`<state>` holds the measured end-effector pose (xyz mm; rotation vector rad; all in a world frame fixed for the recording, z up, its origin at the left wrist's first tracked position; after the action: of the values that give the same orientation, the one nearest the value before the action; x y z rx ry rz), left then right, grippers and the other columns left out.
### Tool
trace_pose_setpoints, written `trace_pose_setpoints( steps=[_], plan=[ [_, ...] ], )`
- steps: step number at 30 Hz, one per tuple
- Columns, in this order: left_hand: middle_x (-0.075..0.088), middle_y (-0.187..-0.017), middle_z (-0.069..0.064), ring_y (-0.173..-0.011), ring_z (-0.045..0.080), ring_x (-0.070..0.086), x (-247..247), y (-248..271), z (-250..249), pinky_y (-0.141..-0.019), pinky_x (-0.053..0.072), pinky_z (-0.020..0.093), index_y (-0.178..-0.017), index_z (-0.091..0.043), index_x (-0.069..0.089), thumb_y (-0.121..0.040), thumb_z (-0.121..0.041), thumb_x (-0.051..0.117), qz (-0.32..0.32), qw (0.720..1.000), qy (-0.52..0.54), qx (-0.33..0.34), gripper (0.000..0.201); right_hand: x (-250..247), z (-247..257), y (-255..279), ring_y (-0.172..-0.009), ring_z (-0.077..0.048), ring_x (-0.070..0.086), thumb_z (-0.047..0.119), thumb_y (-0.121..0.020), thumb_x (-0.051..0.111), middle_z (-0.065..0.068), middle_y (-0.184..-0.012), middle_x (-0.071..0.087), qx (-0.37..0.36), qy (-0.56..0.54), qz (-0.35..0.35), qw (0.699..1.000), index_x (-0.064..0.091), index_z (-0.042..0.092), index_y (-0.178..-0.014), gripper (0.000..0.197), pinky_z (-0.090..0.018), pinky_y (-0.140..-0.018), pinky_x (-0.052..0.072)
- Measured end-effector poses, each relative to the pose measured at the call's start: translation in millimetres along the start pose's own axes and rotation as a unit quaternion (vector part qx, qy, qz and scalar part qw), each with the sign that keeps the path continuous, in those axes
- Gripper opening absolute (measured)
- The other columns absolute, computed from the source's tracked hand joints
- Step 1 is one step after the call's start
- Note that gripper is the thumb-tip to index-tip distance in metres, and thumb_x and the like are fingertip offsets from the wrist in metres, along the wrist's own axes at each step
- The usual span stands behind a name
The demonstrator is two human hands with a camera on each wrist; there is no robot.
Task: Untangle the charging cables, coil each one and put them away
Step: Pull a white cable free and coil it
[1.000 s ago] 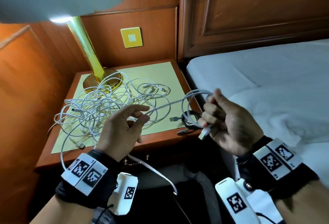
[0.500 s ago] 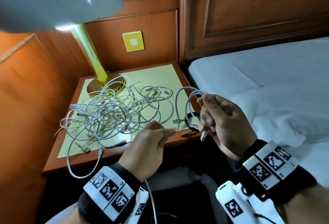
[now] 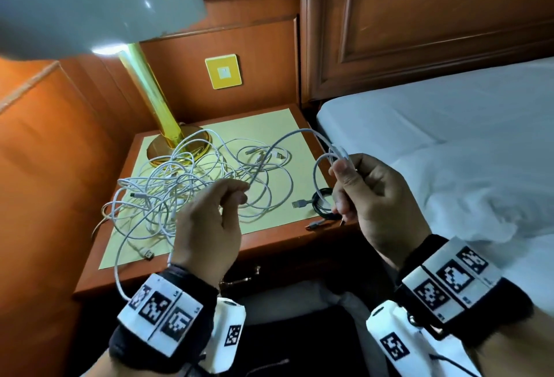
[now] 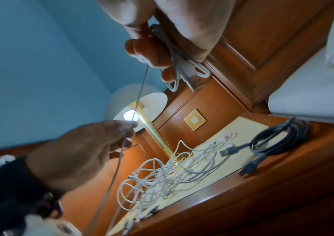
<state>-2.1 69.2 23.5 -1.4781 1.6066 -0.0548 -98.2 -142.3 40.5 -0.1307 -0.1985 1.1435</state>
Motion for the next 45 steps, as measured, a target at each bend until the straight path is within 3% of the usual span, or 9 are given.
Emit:
trace_pose_setpoints(
  steps=[6, 12, 16, 20, 25, 31, 37, 41, 45],
  plan=[
    [0.064, -0.071, -0.011, -0.063, 0.004, 0.058, 4.3, 1.9, 2.0, -0.061, 0.044, 0.012, -0.092, -0.026, 0.067, -0.096, 0.005, 0.051, 0.052, 0.990, 0.092, -0.093, 0.035, 9.8, 4.8, 9.1, -0.058, -0.012, 0.066, 0.029, -0.098, 0.058, -0.002, -0.064, 0.068, -0.111, 0.153, 0.009, 0.982, 0.059, 0.017, -0.088, 0.016, -0.019, -0.059, 0.052],
    [0.065, -0.079, -0.019, -0.073, -0.001, 0.059, 15.1, 26.3, -38.4, -0.068, 0.041, 0.011, -0.099, -0.027, 0.070, -0.094, -0.018, 0.056, 0.212, 0.970, 0.119, 0.010, 0.018, 16.7, -0.4, 16.1, -0.078, -0.001, 0.072, 0.022, -0.099, 0.060, 0.010, -0.082, 0.075, -0.169, 0.212, 0.030, 0.962, 0.062, 0.011, -0.097, 0.011, -0.021, -0.071, 0.058],
    [0.062, -0.087, -0.016, -0.082, 0.005, 0.063, 5.4, 24.7, -47.6, -0.072, 0.044, 0.015, -0.105, -0.021, 0.073, -0.088, -0.010, 0.060, 0.255, 0.954, 0.135, 0.078, 0.024, 17.8, -5.1, 13.2, -0.072, -0.002, 0.070, 0.024, -0.099, 0.060, 0.014, -0.078, 0.073, -0.139, 0.250, 0.059, 0.956, 0.061, 0.016, -0.094, 0.010, -0.018, -0.068, 0.054],
    [0.066, -0.085, -0.013, -0.077, 0.009, 0.065, -5.2, 15.5, -39.3, -0.067, 0.049, 0.021, -0.093, -0.024, 0.075, -0.087, -0.021, 0.076, 0.164, 0.977, 0.105, 0.084, 0.006, 19.1, -7.9, 10.3, -0.067, -0.004, 0.069, 0.027, -0.099, 0.057, 0.009, -0.073, 0.073, -0.097, 0.235, 0.063, 0.965, 0.059, 0.015, -0.090, 0.015, -0.015, -0.067, 0.052],
    [0.068, -0.081, -0.010, -0.077, 0.011, 0.067, -8.0, 12.8, -42.0, -0.069, 0.051, 0.030, -0.084, -0.022, 0.077, -0.084, -0.028, 0.077, 0.154, 0.978, 0.116, 0.083, 0.006, 18.3, -12.6, 6.0, -0.081, -0.030, 0.072, 0.030, -0.103, 0.050, -0.002, -0.081, 0.077, 0.038, 0.101, 0.068, 0.992, 0.057, 0.013, -0.098, 0.020, -0.052, -0.083, 0.056],
    [0.071, -0.085, -0.010, -0.083, 0.006, 0.069, 2.6, 24.8, -54.9, -0.074, 0.053, 0.028, -0.092, -0.022, 0.081, -0.085, -0.032, 0.079, 0.273, 0.943, 0.153, 0.112, 0.012, 19.6, -13.3, 6.2, -0.074, -0.029, 0.073, 0.029, -0.102, 0.049, -0.006, -0.063, 0.068, 0.067, -0.022, 0.014, 0.997, 0.055, 0.010, -0.095, 0.021, -0.050, -0.078, 0.055],
    [0.069, -0.083, -0.014, -0.078, -0.001, 0.064, 0.3, 20.1, -34.0, -0.071, 0.048, 0.014, -0.089, -0.022, 0.079, -0.088, -0.015, 0.074, 0.222, 0.969, 0.045, 0.100, 0.008, 7.6, -10.8, -2.6, -0.071, -0.024, 0.070, 0.017, -0.101, 0.050, -0.006, -0.064, 0.067, 0.093, -0.193, -0.052, 0.975, 0.057, 0.005, -0.092, 0.016, -0.035, -0.073, 0.053],
    [0.068, -0.082, -0.011, -0.076, 0.004, 0.066, -0.9, 21.1, -46.4, -0.071, 0.051, 0.025, -0.088, -0.023, 0.078, -0.090, -0.026, 0.071, 0.269, 0.953, 0.074, 0.121, 0.008, 18.6, -10.8, 4.4, -0.078, -0.028, 0.073, 0.019, -0.098, 0.056, -0.013, -0.076, 0.075, 0.060, -0.085, 0.042, 0.994, 0.056, 0.005, -0.095, 0.015, -0.033, -0.072, 0.057],
    [0.068, -0.071, -0.009, -0.065, 0.007, 0.063, -10.8, 15.4, -50.3, -0.061, 0.048, 0.021, -0.080, -0.019, 0.075, -0.081, -0.043, 0.079, 0.194, 0.970, 0.102, 0.103, 0.024, 29.7, -22.1, 14.2, -0.047, -0.016, 0.057, 0.022, -0.102, 0.053, -0.004, -0.059, 0.063, 0.041, 0.108, 0.137, 0.984, 0.055, 0.007, -0.093, 0.018, -0.024, -0.051, 0.046]
  ],
)
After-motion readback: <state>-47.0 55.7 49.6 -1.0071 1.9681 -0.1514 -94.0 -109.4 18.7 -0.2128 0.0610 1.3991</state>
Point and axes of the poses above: each hand's wrist, its own y-axis away from the middle knuckle, its own x-axis out of the palm, z = x × y, the point moved 3 cm from there along -y, towards the middle knuckle
